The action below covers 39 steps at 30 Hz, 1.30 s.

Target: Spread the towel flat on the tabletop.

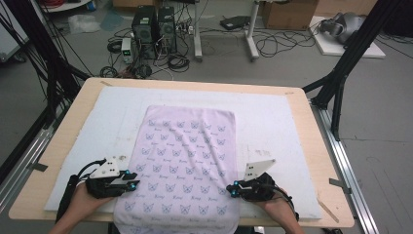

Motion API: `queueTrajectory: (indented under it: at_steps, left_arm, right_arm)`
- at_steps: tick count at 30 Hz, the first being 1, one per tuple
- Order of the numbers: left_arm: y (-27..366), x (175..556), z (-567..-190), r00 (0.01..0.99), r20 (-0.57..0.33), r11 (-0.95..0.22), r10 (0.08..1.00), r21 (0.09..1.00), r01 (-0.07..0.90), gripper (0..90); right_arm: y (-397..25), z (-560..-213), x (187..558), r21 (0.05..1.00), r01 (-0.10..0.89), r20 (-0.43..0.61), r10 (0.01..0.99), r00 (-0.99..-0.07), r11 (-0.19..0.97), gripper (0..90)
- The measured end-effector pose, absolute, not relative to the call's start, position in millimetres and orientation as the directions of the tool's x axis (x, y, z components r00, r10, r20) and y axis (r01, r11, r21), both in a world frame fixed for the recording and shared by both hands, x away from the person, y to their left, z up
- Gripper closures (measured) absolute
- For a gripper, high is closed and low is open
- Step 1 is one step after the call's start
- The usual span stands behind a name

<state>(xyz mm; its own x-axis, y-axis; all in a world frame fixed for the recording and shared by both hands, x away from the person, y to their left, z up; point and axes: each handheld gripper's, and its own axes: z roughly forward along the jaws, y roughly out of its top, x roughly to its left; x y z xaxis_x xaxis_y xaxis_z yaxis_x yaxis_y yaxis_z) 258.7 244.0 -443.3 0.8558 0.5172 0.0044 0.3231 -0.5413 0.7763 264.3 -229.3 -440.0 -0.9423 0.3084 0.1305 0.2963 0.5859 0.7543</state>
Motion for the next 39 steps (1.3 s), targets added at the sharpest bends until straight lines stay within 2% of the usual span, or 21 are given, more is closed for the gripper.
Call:
queueTrajectory:
  at_steps: [4,13,26,39]
  left_arm:
    - [246.0,267.8,-438.8,0.844,-0.005,-0.509,0.536,0.796,0.328,62.5]
    - [242.6,295.0,-426.5,0.82,-0.029,-0.429,0.572,0.841,0.329,54.6]
    - [231.6,317.7,-419.7,0.811,-0.031,-0.403,0.584,0.856,0.323,46.4]
    - [230.1,316.2,-421.3,0.814,-0.026,-0.409,0.58,0.856,0.318,44.7]
  right_arm:
    - [-231.9,-435.7,275.1,0.778,0.317,0.126,0.361,-0.924,0.542,67.3]
    - [-228.6,-426.8,303.0,0.814,0.33,0.092,0.455,-0.886,0.478,50.3]
    - [-226.8,-424.2,337.5,0.836,0.343,0.094,0.505,-0.858,0.427,40.8]
    - [-226.0,-422.1,335.7,0.83,0.336,0.07,0.516,-0.854,0.444,36.5]
